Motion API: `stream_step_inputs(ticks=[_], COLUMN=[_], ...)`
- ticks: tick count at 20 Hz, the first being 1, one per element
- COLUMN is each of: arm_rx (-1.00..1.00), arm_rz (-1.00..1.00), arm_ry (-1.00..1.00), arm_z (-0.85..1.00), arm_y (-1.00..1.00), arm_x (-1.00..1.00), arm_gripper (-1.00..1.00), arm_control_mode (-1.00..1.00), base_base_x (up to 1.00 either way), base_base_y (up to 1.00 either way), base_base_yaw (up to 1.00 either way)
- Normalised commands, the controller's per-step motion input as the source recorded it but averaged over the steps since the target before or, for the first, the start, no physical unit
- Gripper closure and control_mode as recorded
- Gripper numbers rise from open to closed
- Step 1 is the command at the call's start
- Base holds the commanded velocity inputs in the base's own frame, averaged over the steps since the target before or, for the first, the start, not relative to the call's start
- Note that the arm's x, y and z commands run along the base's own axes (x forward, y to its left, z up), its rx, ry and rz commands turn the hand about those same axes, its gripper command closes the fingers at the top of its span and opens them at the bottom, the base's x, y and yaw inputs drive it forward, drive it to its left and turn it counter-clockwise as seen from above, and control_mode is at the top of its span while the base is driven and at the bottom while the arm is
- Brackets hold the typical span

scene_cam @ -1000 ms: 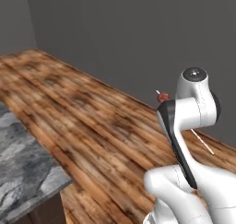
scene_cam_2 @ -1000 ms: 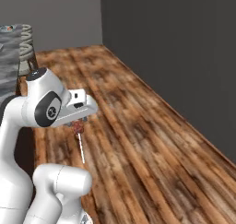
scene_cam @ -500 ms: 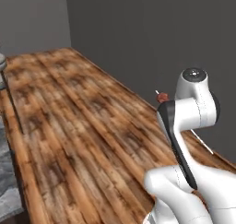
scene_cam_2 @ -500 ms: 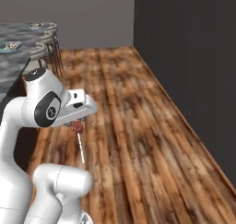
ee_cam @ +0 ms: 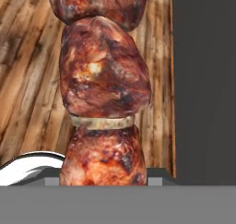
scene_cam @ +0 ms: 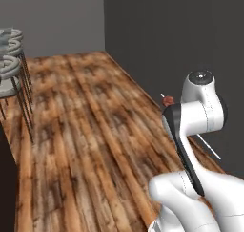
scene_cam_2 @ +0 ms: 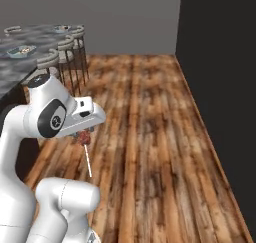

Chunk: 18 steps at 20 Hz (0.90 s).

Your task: Place the cold items (squash and kiwi) from the fridge in one tupperware on the dining counter. Place the warm items (kebab skewer and hot dog) in the stove area in another tupperware.

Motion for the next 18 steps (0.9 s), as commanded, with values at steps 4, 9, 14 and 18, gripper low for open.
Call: stream_step_inputs(ticks=[4, 9, 14, 18], arm_rx=[0.0, 0.0, 0.0, 0.0], arm_rz=[0.0, 0.0, 0.0, 0.0], arm_ry=[0.0, 0.0, 0.0, 0.0], arm_z=[0.0, 0.0, 0.0, 0.0], arm_y=[0.0, 0.0, 0.0, 0.0], arm_x=[0.0, 0.0, 0.0, 0.0], arm_gripper=[1.0, 1.0, 1.0, 1.0], arm_control_mode=[1.0, 1.0, 1.0, 1.0], base_base_x=[1.0, 1.0, 1.0, 1.0], base_base_y=[-0.52, -0.4, -0.35, -0.37], base_base_yaw=[0.4, 0.43, 0.45, 0.43])
